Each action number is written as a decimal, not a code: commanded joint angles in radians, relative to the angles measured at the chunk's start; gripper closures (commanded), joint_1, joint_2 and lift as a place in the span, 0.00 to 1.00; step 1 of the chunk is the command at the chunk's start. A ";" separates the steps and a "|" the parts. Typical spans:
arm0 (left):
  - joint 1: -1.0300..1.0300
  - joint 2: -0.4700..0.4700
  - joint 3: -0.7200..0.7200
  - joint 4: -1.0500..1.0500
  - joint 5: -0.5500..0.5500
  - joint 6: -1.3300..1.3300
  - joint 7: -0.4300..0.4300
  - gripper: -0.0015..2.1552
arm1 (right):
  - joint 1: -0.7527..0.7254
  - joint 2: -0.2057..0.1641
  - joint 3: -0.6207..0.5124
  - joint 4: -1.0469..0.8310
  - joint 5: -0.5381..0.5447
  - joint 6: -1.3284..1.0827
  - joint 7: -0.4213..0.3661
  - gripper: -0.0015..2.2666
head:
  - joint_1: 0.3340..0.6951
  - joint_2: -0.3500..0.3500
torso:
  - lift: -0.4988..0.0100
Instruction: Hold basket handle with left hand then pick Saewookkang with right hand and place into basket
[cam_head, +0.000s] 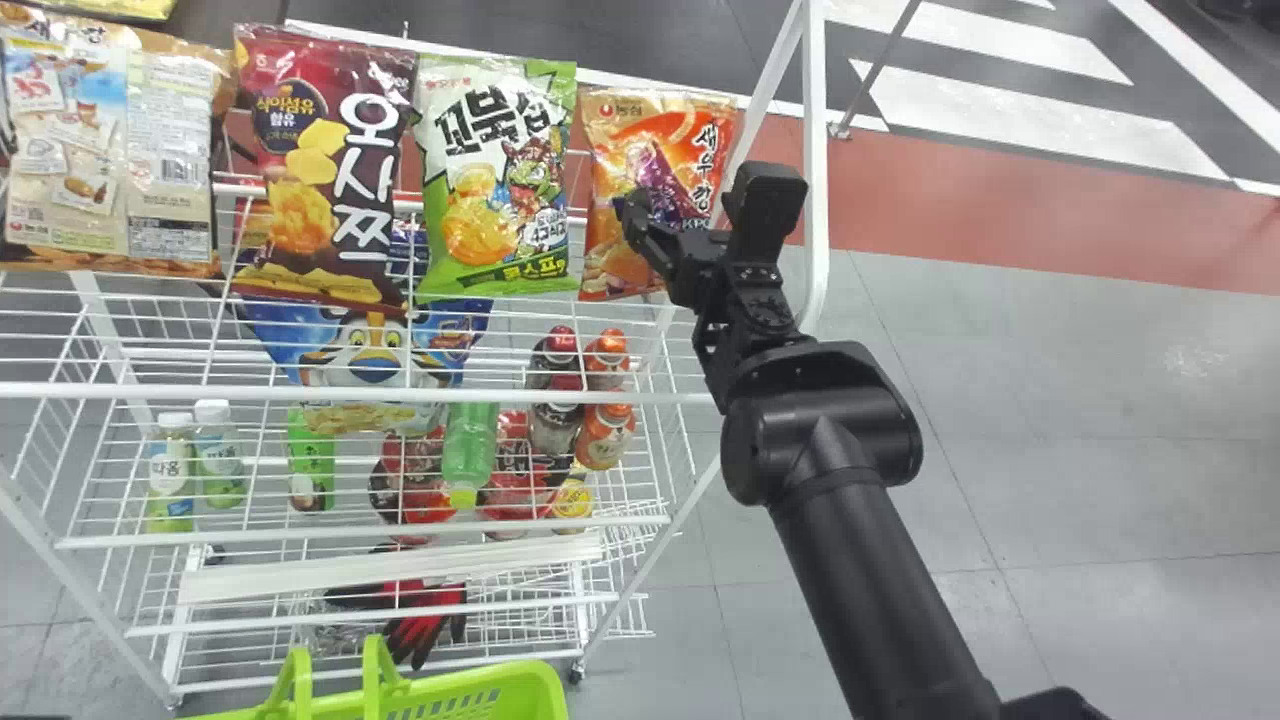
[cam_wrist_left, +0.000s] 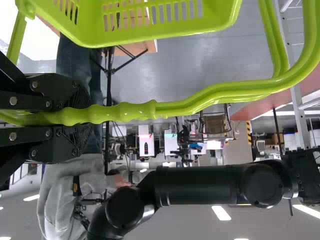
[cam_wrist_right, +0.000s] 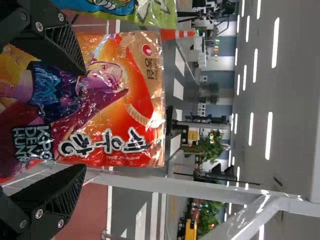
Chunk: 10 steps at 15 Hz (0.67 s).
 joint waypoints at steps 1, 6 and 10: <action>-0.005 0.000 -0.001 0.006 -0.001 0.004 0.001 0.97 | -0.042 0.002 0.004 0.066 0.004 0.000 0.026 0.07 | 1.00 0.03 | 0.95; -0.014 0.000 -0.010 0.027 -0.007 0.004 -0.004 0.97 | -0.088 0.011 0.004 0.135 -0.006 0.025 0.132 0.15 | 1.00 0.07 | 0.95; -0.022 -0.002 -0.015 0.036 -0.009 0.004 -0.001 0.97 | -0.079 0.012 0.000 0.124 0.016 0.080 0.158 0.99 | 1.00 0.09 | 0.95</action>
